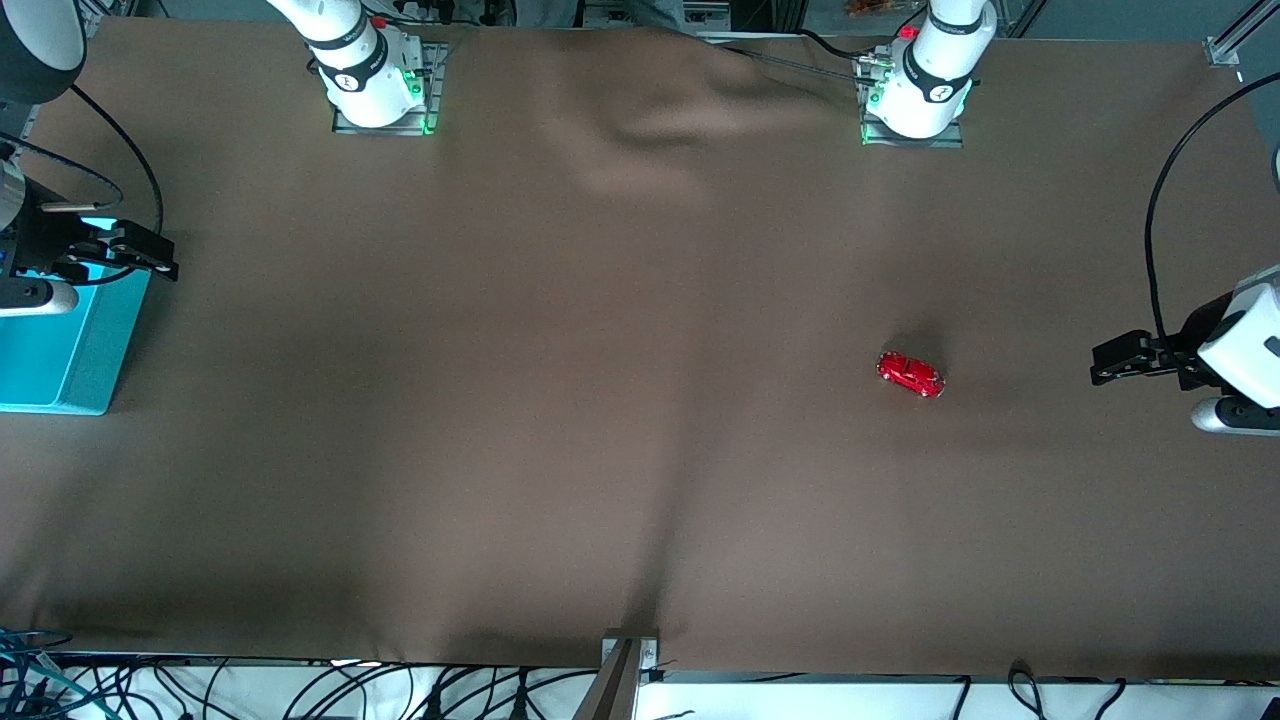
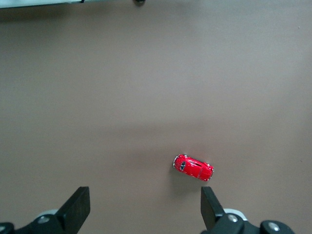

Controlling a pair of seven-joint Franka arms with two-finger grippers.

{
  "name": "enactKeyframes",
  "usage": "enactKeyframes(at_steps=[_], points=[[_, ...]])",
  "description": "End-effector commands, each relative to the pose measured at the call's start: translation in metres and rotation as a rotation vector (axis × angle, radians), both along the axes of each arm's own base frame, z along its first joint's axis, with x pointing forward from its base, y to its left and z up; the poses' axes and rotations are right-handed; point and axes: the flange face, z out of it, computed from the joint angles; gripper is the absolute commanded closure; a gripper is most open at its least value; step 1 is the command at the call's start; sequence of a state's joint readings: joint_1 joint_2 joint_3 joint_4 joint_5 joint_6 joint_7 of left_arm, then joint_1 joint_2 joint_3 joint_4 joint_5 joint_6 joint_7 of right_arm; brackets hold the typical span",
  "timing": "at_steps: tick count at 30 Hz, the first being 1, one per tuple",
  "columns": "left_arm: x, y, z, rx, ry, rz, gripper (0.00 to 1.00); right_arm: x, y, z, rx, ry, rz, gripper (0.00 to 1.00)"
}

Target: Wind red beetle toy and store in blue box

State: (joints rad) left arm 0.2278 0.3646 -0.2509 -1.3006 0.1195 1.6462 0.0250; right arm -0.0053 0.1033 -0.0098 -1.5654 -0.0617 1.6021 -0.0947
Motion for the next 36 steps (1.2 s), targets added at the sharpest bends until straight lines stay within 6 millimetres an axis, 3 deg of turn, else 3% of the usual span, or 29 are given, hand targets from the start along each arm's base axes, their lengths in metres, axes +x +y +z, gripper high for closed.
enactKeyframes(at_steps=[1,5,17,27,36], points=[[-0.002,0.024,0.001,-0.021,0.011,0.017,0.0,0.004,-0.005,0.008,0.029,-0.017,-0.001,0.0],[-0.002,0.024,-0.001,-0.021,0.016,0.02,0.0,0.004,-0.022,0.01,0.06,-0.024,-0.033,0.0],[-0.003,0.029,-0.006,-0.053,0.026,0.043,0.0,0.004,-0.024,0.01,0.061,-0.025,-0.023,0.0],[-0.007,0.027,-0.02,-0.149,0.084,0.32,0.0,0.004,-0.025,0.013,0.06,-0.028,-0.025,0.0],[-0.01,0.032,-0.027,-0.138,0.109,0.421,0.0,0.004,-0.023,0.012,0.062,-0.025,-0.022,0.0]])
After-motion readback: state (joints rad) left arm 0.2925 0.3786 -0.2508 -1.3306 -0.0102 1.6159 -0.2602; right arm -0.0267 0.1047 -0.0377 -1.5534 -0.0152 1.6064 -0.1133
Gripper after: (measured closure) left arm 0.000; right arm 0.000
